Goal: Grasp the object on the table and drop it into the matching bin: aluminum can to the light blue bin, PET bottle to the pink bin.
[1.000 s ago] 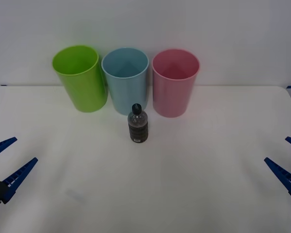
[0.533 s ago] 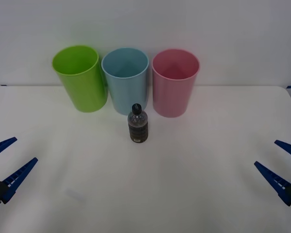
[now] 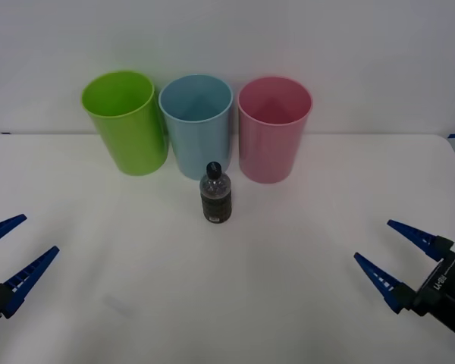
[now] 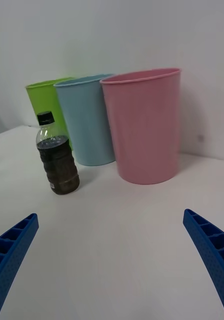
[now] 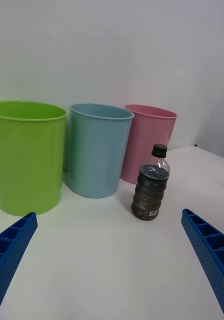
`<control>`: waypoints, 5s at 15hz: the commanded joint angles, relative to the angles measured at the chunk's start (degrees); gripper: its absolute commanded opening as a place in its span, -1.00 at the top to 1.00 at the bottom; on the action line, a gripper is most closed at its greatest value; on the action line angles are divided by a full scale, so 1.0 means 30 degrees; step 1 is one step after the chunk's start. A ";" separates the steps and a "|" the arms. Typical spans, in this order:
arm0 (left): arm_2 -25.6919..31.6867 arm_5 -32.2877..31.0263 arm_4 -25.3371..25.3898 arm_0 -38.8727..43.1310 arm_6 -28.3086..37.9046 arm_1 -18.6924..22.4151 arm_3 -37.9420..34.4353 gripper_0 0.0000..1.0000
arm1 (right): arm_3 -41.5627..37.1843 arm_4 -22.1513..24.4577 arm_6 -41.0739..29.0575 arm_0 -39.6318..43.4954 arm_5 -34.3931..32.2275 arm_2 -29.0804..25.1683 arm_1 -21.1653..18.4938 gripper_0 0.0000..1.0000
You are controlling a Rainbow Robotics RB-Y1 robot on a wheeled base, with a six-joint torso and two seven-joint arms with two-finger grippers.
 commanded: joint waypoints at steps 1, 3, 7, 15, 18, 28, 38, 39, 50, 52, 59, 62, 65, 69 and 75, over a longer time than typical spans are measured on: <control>0.0000 0.0000 0.0000 -0.0001 -0.0001 0.0000 -0.0001 -1.00 | 0.0002 -0.0122 0.1297 -0.0245 0.1447 0.1188 0.0000 -1.00; 0.0000 0.0000 0.0000 -0.0001 -0.0001 0.0000 -0.0001 -1.00 | 0.0002 -0.0181 0.1736 -0.0509 0.2590 0.2243 0.0000 -1.00; 0.0000 0.0000 0.0000 -0.0001 -0.0001 0.0000 -0.0001 -1.00 | 0.0002 -0.0269 0.1854 -0.1036 0.4523 0.4206 0.0000 -1.00; 0.0000 0.0000 0.0000 -0.0001 -0.0001 0.0000 -0.0001 -1.00 | 0.0002 -0.0269 0.2264 -0.2794 0.8683 0.7985 0.0411 -1.00; 0.0000 0.0000 0.0000 -0.0001 -0.0001 0.0000 -0.0001 -1.00 | 0.0002 0.0259 0.2410 -0.3409 1.0295 0.9157 0.1084 -1.00; 0.0000 0.0000 0.0000 -0.0001 -0.0001 0.0000 -0.0001 -1.00 | 0.0207 0.0640 0.2410 -0.5929 1.5129 1.3229 0.1495 -1.00; 0.0000 0.0000 0.0000 -0.0001 -0.0001 0.0000 -0.0001 -1.00 | 0.5187 0.2163 0.2645 -0.9473 1.5510 1.3171 0.4922 -1.00; 0.0000 0.0000 0.0000 -0.0001 -0.0001 0.0000 -0.0001 -1.00 | 0.5539 0.2310 0.2645 -0.9737 1.5597 1.3112 0.5157 -1.00; 0.0000 0.0000 0.0000 -0.0001 -0.0001 0.0000 -0.0001 -1.00 | 0.7619 0.3569 0.2703 -1.1319 1.7004 1.2614 0.7207 -1.00; 0.0000 0.0000 0.0000 -0.0001 -0.0001 0.0000 -0.0001 -1.00 | 0.7795 0.3599 0.2645 -1.1407 1.7062 1.2614 0.7237 -1.00; 0.0000 0.0000 0.0000 -0.0001 -0.0001 0.0000 -0.0001 -1.00 | 0.7795 0.3657 0.2703 -1.1407 1.6974 1.2614 0.7237 0.92; 0.0000 0.0000 0.0000 -0.0001 -0.0001 0.0000 -0.0001 -1.00 | 0.7795 0.3687 0.2703 -1.1407 1.6828 1.2526 0.7237 1.00; 0.0000 0.0000 0.0000 -0.0001 -0.0001 0.0000 -0.0001 -1.00 | 0.7795 0.3716 0.2703 -1.1407 1.6652 1.2409 0.7237 1.00; 0.0000 0.0000 0.0000 -0.0001 -0.0001 0.0000 -0.0001 -1.00 | 0.7795 0.3716 0.2645 -1.1407 1.6418 1.2263 0.7207 1.00; 0.0000 0.0000 0.0000 -0.0001 -0.0001 0.0000 -0.0001 -1.00 | 0.6008 0.3276 0.2234 -1.0528 1.5685 1.2087 0.5977 1.00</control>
